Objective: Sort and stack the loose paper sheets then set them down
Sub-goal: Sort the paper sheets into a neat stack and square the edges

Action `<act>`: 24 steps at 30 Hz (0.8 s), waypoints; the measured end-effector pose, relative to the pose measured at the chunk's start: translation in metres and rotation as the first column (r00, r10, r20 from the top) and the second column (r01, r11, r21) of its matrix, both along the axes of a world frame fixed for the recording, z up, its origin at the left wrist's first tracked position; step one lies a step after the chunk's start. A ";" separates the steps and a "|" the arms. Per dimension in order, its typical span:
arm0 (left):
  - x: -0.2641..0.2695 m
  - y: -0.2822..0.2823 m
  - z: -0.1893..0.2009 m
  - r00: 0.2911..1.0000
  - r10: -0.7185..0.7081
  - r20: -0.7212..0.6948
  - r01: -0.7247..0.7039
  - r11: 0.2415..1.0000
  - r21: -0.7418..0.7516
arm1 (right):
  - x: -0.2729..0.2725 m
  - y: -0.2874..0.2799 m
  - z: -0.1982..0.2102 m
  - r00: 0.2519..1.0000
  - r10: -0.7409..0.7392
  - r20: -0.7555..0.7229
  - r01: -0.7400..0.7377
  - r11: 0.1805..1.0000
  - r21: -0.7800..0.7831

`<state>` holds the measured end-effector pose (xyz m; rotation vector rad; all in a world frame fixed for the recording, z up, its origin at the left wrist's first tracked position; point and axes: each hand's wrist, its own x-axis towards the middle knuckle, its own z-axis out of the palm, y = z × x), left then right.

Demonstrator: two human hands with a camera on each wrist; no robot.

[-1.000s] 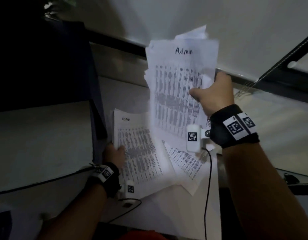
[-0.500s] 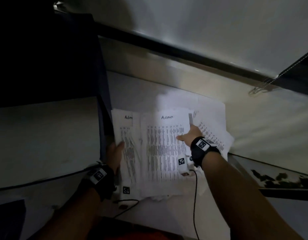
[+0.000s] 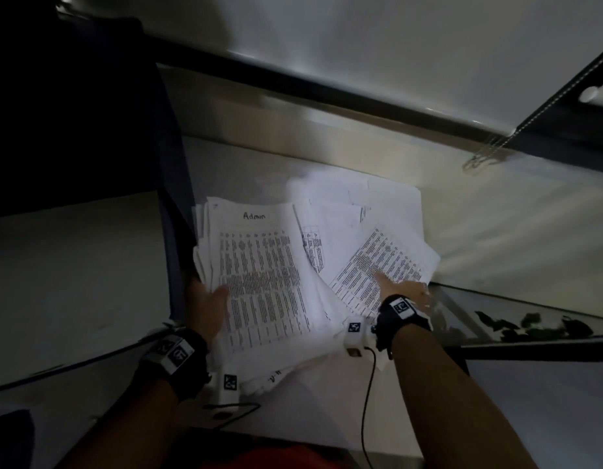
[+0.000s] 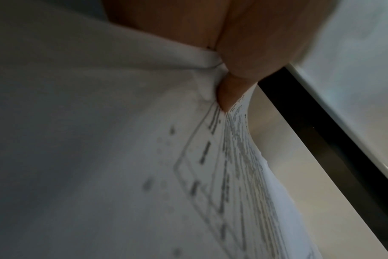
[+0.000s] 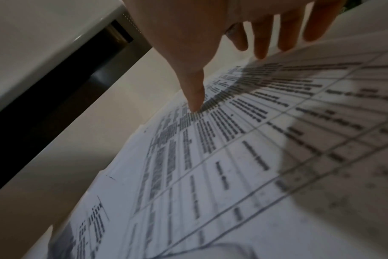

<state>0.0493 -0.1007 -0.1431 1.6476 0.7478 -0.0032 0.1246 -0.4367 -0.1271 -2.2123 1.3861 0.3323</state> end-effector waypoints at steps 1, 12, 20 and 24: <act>-0.001 0.002 -0.002 1.000 -0.001 0.013 0.002 1.000 -0.003 | 0.000 -0.004 -0.003 1.000 0.001 0.015 -0.002 1.000 0.025; -0.003 0.010 -0.004 0.995 0.034 0.089 -0.028 0.997 -0.069 | 0.000 0.004 -0.012 0.944 0.302 0.131 -0.303 0.953 -0.011; -0.005 0.006 0.001 0.993 0.078 0.092 -0.063 0.985 -0.158 | 0.016 -0.001 -0.002 0.973 0.173 -0.154 -0.169 0.985 0.037; -0.004 0.004 0.007 0.992 0.087 0.090 -0.070 0.981 -0.180 | 0.009 -0.006 -0.011 0.971 0.218 -0.102 -0.217 0.976 0.027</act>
